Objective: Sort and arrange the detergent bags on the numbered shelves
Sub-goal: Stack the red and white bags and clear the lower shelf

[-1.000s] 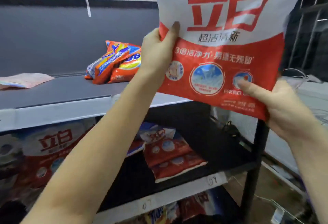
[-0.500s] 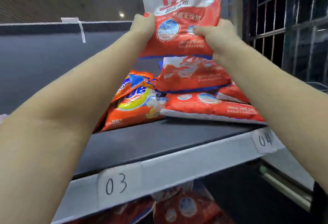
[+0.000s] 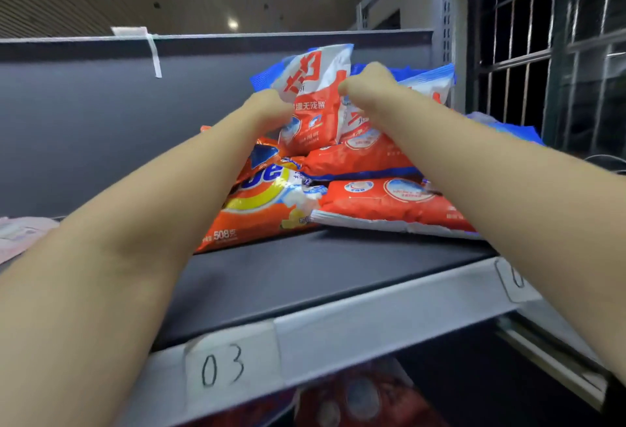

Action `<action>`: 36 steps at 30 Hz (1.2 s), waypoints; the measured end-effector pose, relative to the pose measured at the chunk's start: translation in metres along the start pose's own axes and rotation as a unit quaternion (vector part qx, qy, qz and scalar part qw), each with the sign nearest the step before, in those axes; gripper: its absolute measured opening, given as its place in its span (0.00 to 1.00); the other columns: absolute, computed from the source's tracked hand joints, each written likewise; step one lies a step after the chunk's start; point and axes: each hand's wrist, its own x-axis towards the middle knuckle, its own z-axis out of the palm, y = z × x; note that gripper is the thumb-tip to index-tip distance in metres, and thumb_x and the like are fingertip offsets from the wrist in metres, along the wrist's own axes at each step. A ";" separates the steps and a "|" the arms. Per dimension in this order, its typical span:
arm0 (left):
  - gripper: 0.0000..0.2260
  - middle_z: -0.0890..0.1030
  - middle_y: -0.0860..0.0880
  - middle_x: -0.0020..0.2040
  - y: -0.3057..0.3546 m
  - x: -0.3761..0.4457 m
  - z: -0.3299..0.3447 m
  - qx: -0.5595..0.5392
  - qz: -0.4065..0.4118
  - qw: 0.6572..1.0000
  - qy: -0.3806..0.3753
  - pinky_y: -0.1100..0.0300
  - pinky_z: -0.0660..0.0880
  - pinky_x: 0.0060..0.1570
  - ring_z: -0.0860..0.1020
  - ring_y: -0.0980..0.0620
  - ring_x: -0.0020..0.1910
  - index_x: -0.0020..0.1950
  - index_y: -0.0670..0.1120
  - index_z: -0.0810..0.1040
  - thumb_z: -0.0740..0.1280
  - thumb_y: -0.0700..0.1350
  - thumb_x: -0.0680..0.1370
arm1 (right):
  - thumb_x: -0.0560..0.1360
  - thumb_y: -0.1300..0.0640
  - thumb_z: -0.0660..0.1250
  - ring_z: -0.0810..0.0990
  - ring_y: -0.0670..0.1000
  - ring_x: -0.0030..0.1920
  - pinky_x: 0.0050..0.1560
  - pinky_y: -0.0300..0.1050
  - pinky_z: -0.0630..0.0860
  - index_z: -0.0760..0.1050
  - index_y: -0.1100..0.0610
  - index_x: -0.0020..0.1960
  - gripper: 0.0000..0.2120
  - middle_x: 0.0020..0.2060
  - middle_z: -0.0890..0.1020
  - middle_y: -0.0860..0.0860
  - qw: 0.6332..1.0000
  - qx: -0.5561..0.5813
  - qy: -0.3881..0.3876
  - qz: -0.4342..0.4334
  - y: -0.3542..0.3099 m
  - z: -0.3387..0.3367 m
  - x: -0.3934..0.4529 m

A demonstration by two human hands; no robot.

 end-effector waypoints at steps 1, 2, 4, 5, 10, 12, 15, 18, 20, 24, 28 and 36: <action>0.15 0.78 0.37 0.59 0.003 -0.011 -0.007 0.031 0.017 0.999 0.018 0.53 0.71 0.52 0.75 0.39 0.57 0.59 0.37 0.76 0.57 0.45 0.80 | 0.78 0.61 0.60 0.71 0.53 0.49 0.40 0.39 0.67 0.70 0.62 0.55 0.07 0.44 0.74 0.54 0.999 -0.020 0.016 -0.023 -0.001 -0.006 -0.007; 0.15 0.78 0.38 0.58 0.007 -0.021 -0.012 0.054 0.033 0.998 0.029 0.54 0.70 0.49 0.75 0.40 0.56 0.57 0.38 0.76 0.56 0.45 0.80 | 0.77 0.61 0.60 0.73 0.54 0.51 0.42 0.39 0.67 0.71 0.62 0.58 0.10 0.50 0.76 0.56 0.998 -0.042 0.030 -0.048 -0.001 -0.011 -0.016; 0.13 0.78 0.38 0.54 0.015 -0.048 -0.020 0.075 0.059 0.995 0.043 0.55 0.67 0.45 0.74 0.40 0.51 0.51 0.39 0.77 0.56 0.45 0.79 | 0.77 0.60 0.59 0.74 0.54 0.58 0.48 0.40 0.68 0.69 0.60 0.65 0.17 0.62 0.75 0.55 0.990 -0.089 0.043 -0.096 0.003 -0.023 -0.043; 0.13 0.78 0.38 0.53 0.020 -0.065 -0.023 0.084 0.073 0.993 0.049 0.56 0.66 0.44 0.74 0.39 0.51 0.48 0.39 0.76 0.56 0.44 0.79 | 0.77 0.60 0.58 0.73 0.54 0.61 0.52 0.41 0.68 0.68 0.59 0.66 0.18 0.63 0.74 0.54 0.987 -0.105 0.038 -0.119 0.006 -0.027 -0.058; 0.12 0.79 0.39 0.48 0.043 -0.167 -0.032 0.079 0.138 0.983 0.093 0.55 0.66 0.42 0.75 0.38 0.52 0.43 0.40 0.75 0.56 0.45 0.78 | 0.77 0.61 0.59 0.74 0.53 0.62 0.62 0.44 0.68 0.68 0.60 0.67 0.19 0.63 0.76 0.55 0.975 -0.116 -0.013 -0.188 0.028 -0.050 -0.142; 0.13 0.80 0.44 0.56 0.047 -0.208 -0.032 0.048 0.166 0.978 0.115 0.54 0.70 0.51 0.76 0.42 0.57 0.55 0.44 0.79 0.57 0.47 0.79 | 0.76 0.62 0.60 0.74 0.52 0.63 0.63 0.42 0.67 0.69 0.60 0.67 0.19 0.63 0.76 0.55 0.967 -0.128 -0.025 -0.217 0.040 -0.061 -0.178; 0.16 0.80 0.46 0.57 0.042 -0.277 -0.021 0.002 0.226 0.964 0.142 0.54 0.70 0.55 0.76 0.46 0.57 0.59 0.45 0.78 0.57 0.49 0.78 | 0.76 0.63 0.61 0.75 0.53 0.61 0.62 0.42 0.68 0.71 0.61 0.64 0.17 0.61 0.77 0.55 0.957 -0.117 -0.016 -0.265 0.064 -0.073 -0.236; 0.18 0.81 0.46 0.55 0.028 -0.341 0.002 -0.028 0.239 0.960 0.144 0.54 0.70 0.53 0.77 0.46 0.56 0.58 0.44 0.78 0.56 0.52 0.77 | 0.76 0.63 0.62 0.75 0.51 0.61 0.61 0.36 0.66 0.72 0.60 0.64 0.16 0.60 0.78 0.54 0.960 -0.104 -0.029 -0.260 0.096 -0.076 -0.290; 0.16 0.80 0.48 0.57 0.012 -0.374 0.025 -0.033 0.208 0.971 0.110 0.54 0.71 0.55 0.76 0.48 0.58 0.60 0.45 0.78 0.58 0.50 0.78 | 0.77 0.62 0.61 0.73 0.48 0.62 0.59 0.31 0.63 0.71 0.58 0.65 0.17 0.61 0.76 0.51 0.967 -0.112 -0.064 -0.219 0.123 -0.071 -0.319; 0.12 0.79 0.50 0.56 -0.022 -0.407 0.082 -0.023 0.101 0.995 0.007 0.57 0.69 0.54 0.74 0.49 0.57 0.59 0.47 0.77 0.60 0.48 0.80 | 0.79 0.59 0.60 0.72 0.49 0.64 0.59 0.35 0.64 0.69 0.56 0.68 0.18 0.64 0.74 0.51 0.973 -0.147 -0.131 -0.119 0.181 -0.045 -0.341; 0.13 0.79 0.43 0.52 -0.053 -0.408 0.139 -0.003 -0.047 0.990 -0.130 0.56 0.68 0.45 0.77 0.43 0.52 0.59 0.45 0.76 0.57 0.50 0.81 | 0.77 0.61 0.59 0.75 0.56 0.56 0.48 0.42 0.67 0.72 0.64 0.60 0.13 0.56 0.77 0.59 0.962 -0.186 -0.198 0.011 0.233 -0.008 -0.333; 0.18 0.77 0.41 0.61 -0.123 -0.362 0.225 -0.115 -0.204 0.953 -0.194 0.57 0.69 0.56 0.75 0.44 0.60 0.66 0.43 0.72 0.59 0.52 0.81 | 0.78 0.50 0.60 0.72 0.57 0.63 0.57 0.43 0.67 0.74 0.56 0.64 0.18 0.62 0.76 0.57 0.935 -0.233 -0.256 0.080 0.301 0.054 -0.259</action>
